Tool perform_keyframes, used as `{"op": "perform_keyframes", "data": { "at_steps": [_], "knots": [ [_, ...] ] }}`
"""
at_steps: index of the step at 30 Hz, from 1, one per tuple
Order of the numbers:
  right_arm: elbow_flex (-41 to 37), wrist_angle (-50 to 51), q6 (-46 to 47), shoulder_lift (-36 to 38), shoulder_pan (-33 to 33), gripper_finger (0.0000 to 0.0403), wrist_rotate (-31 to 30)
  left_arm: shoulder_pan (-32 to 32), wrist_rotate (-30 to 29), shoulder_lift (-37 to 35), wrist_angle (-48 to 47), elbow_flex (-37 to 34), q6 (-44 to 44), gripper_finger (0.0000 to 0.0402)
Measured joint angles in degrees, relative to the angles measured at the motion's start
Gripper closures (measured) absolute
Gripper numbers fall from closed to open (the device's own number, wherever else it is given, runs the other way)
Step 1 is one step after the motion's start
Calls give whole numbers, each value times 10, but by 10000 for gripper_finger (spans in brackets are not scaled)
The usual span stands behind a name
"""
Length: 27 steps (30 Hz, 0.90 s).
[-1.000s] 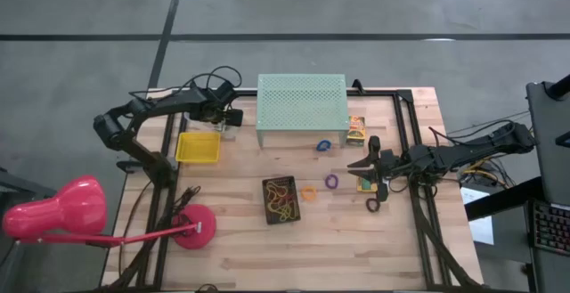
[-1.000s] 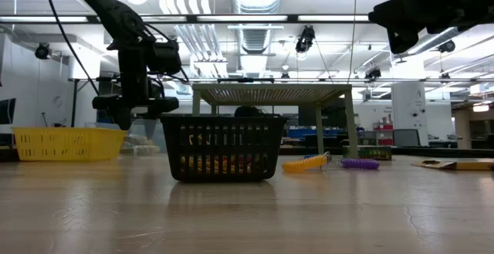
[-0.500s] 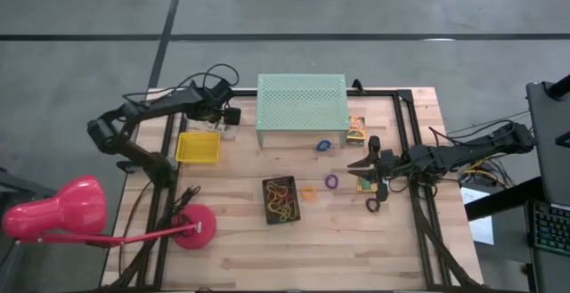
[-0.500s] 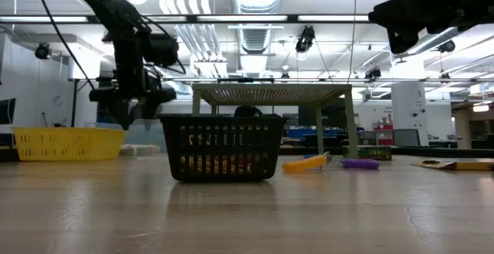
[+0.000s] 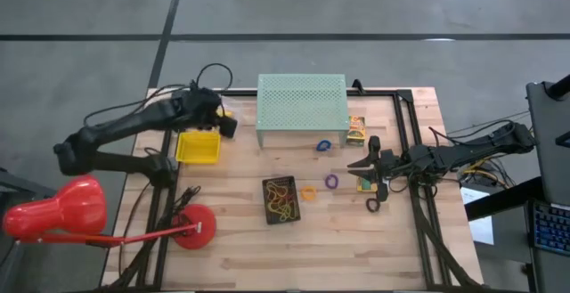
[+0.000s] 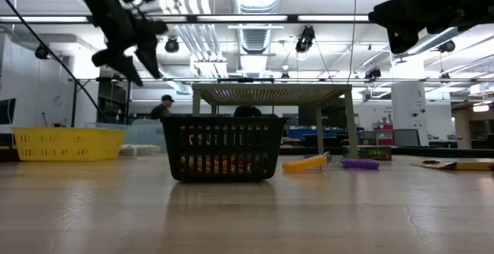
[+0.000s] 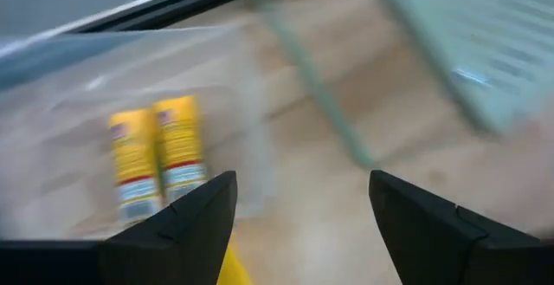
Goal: Pick & Place Office Desk Supplies
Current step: Put the bottom big crayon box into the transparent bin
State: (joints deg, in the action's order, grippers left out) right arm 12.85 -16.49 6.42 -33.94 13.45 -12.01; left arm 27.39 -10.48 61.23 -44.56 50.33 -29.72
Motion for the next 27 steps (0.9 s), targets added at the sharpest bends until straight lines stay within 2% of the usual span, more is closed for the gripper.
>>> {"op": "perform_keyframes", "data": {
  "at_steps": [4,9,16,20,27],
  "knots": [
    [0,0,0,0,0,335,0,-98,-13,-37,21,-10,34,131],
    [0,0,0,0,0,335,0,-213,-74,-53,81,-19,49,133],
    [0,0,0,0,0,335,0,-330,-94,-56,178,-18,167,134],
    [0,0,0,0,0,335,0,-367,-105,-69,215,-19,226,139],
    [0,0,0,0,0,335,0,-375,-126,-112,222,-20,264,154]
  ]
}}
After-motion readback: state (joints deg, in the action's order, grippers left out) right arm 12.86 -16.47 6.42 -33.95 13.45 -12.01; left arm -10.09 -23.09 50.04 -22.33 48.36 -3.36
